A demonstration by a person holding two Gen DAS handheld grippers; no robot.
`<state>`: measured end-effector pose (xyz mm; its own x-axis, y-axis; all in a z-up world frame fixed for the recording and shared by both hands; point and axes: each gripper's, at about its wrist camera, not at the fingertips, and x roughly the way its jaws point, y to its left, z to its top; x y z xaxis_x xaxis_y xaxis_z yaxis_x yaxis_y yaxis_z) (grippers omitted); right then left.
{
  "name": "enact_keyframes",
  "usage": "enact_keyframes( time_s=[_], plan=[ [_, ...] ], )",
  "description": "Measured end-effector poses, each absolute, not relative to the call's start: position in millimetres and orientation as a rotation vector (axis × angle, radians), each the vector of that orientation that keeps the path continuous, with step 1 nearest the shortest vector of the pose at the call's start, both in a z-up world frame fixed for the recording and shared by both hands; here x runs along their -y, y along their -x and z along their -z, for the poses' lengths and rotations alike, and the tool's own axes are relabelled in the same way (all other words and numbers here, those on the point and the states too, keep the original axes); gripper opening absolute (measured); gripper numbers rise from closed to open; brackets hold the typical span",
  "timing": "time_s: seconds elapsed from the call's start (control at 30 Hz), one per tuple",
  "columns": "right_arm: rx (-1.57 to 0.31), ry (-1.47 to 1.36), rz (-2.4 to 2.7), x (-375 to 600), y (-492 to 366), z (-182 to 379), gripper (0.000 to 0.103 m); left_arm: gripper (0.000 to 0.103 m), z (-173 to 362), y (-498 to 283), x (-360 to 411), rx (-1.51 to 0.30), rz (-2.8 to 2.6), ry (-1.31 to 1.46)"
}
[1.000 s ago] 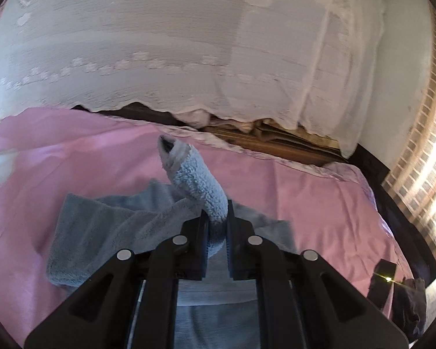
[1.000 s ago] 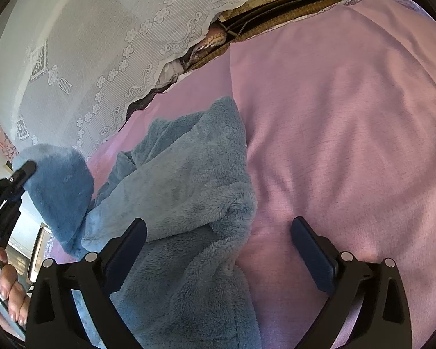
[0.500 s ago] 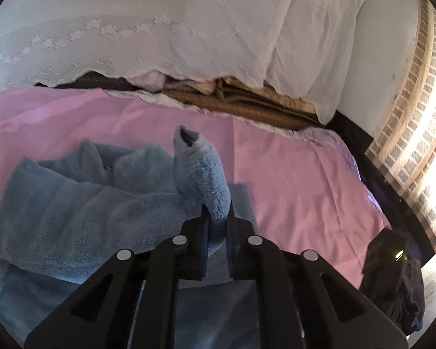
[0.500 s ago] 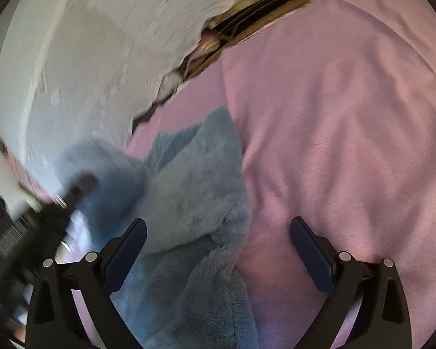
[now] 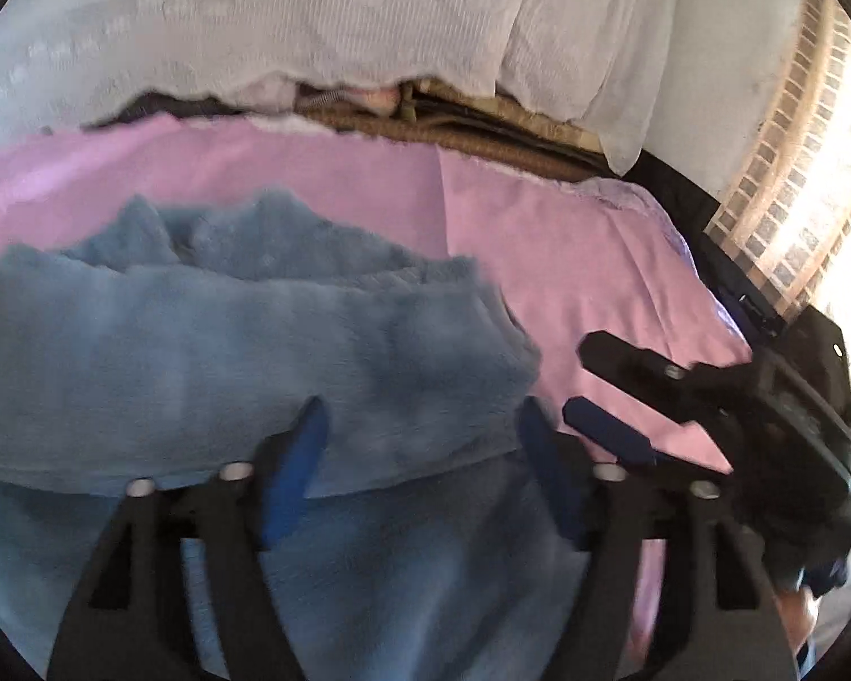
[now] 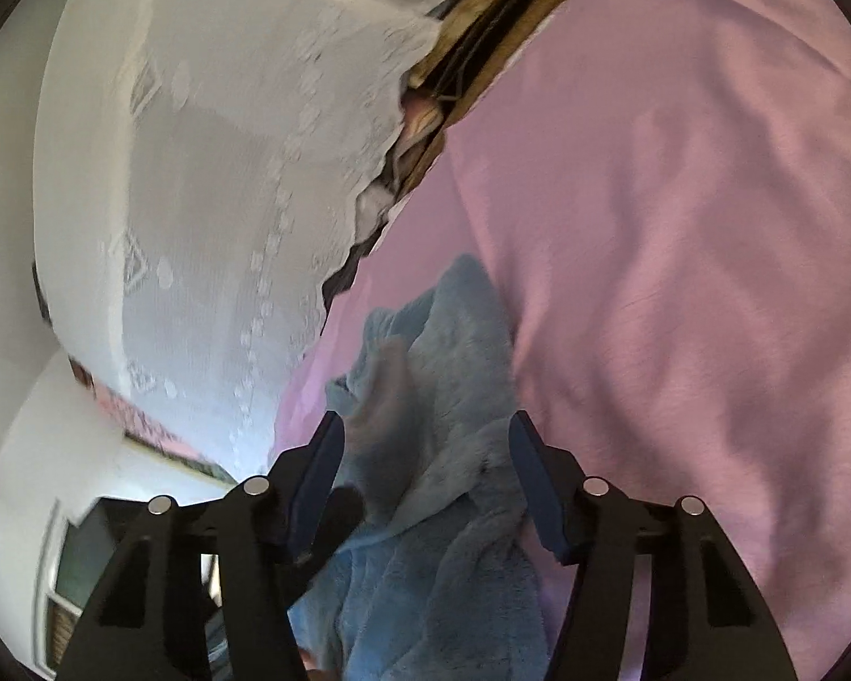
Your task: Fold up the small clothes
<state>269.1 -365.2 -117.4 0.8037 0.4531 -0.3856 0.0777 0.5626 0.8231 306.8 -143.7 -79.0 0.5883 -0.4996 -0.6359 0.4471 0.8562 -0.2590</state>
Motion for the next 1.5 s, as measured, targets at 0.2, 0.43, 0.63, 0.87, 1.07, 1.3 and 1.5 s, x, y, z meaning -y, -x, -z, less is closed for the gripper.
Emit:
enact_keyframes(
  time_s=[0.2,0.43,0.63,0.87,1.07,1.3,1.5],
  plan=[
    [-0.648,-0.935,-0.254,356.5,-277.9,117.0,0.062,0.077,62.5,-299.8,67.7,-0.703,0.425,0.036],
    [-0.615,-0.912,-0.253,350.8,-298.6,103.3,0.055,0.078,79.7,-338.1,-57.5,-0.784,0.223,0.335],
    [-0.753,-0.776,-0.184,322.4,-336.2,110.9,0.029,0.079,120.9,-363.6,-86.1,-0.89,0.148,0.396],
    [-0.66,-0.561,-0.131,309.5,-348.4,82.3,0.008,0.081,121.9,-364.1,-79.3,-0.898,0.1,0.334],
    [-0.784,-0.667,-0.132,324.1,-360.0,118.6,0.016,0.082,115.4,-362.9,-80.9,-0.881,0.058,0.34],
    [-0.61,-0.604,-0.163,309.9,-335.0,70.8,0.022,0.079,71.1,-359.8,-81.9,-0.757,0.141,0.399],
    [-0.694,-0.598,-0.265,281.9,-350.9,84.6,0.022,0.079,72.3,-384.3,-33.3,-0.775,0.339,0.338]
  ],
)
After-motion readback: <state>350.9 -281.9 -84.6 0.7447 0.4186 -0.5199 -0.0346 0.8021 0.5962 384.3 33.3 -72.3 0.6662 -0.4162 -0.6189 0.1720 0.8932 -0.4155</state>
